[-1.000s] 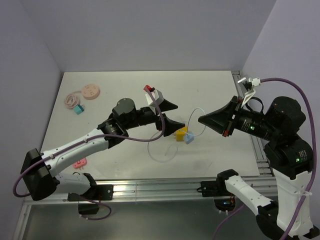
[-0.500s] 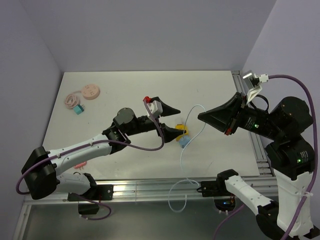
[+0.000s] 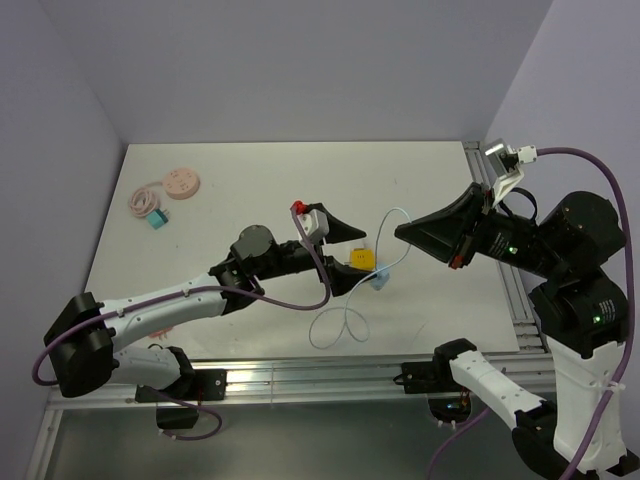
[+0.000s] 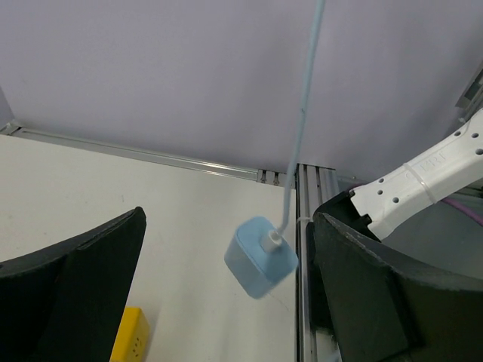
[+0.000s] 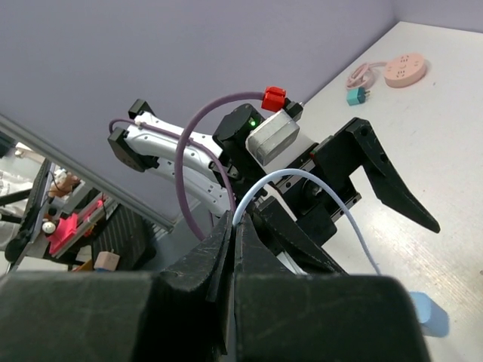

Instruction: Insert the plug

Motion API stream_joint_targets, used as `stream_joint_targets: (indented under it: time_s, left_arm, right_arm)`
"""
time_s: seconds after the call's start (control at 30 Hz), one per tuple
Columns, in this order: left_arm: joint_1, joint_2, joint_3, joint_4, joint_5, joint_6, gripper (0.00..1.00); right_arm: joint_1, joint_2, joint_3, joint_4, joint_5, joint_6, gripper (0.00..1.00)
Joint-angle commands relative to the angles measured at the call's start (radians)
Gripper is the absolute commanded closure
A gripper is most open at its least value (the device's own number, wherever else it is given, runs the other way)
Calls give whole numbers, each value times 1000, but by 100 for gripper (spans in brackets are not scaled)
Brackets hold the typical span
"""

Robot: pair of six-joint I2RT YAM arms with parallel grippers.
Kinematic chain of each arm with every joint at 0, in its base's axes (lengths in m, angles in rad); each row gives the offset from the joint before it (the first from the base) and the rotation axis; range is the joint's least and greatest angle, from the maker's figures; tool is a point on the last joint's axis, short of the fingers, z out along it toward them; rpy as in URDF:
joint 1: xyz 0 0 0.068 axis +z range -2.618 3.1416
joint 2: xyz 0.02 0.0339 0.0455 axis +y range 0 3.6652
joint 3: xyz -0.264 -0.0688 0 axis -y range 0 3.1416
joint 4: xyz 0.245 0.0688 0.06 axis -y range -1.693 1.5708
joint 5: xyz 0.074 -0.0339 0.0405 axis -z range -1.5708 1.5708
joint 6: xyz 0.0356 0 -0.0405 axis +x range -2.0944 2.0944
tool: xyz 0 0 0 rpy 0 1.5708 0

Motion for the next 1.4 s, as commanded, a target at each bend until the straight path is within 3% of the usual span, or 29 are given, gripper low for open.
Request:
stream_joint_targets:
  time_s: [0.0,0.2,0.3,0.4,0.43,0.47,0.5,0.53,0.6,0.73,0.77,0.87,0.97,1.07,1.37]
  left_arm:
    - [-12,4,75,5,-35,-3,1]
    - [-12,87,198,-42,-24,-27,1]
    - [-13,133,270,-93,87,-41,15]
    - [-12,178,342,-162,213,-56,65]
    - [-12,185,352,-167,238,-68,92]
    - [-12,187,355,-164,266,-81,100]
    - [-12,181,350,-148,284,-91,100]
    - [-12,175,343,-139,283,-111,100]
    - [-12,152,327,-145,234,-136,100]
    - [-12,132,350,-235,162,-174,100]
    - [-12,132,371,-258,116,-185,100]
    - [-12,138,407,-323,73,-232,100]
    - [-12,142,416,-335,62,-285,100]
    - [-12,142,410,-326,45,-323,100]
    - [-12,176,494,-489,-216,-464,100]
  right_arm:
    - [4,-3,-18,69,-40,3,100]
    - [4,-14,-36,58,-54,3,100]
    - [6,-23,-56,57,-57,2,100]
    - [6,-26,-73,46,-50,-9,100]
    - [6,-25,-71,40,-43,-15,95]
    - [6,-23,-71,31,-36,-30,90]
    - [6,-21,-67,-4,-5,-44,82]
    - [6,-14,-59,-29,15,-61,63]
    - [6,-3,-30,-128,129,-122,48]
    - [6,-29,-27,-245,367,-189,30]
    - [6,-37,-47,-261,494,-199,29]
    - [6,-75,-132,-290,599,-222,27]
    - [4,-109,-252,-282,584,-227,28]
    - [6,-152,-356,-244,566,-221,39]
    - [6,-311,-580,-53,530,-215,51]
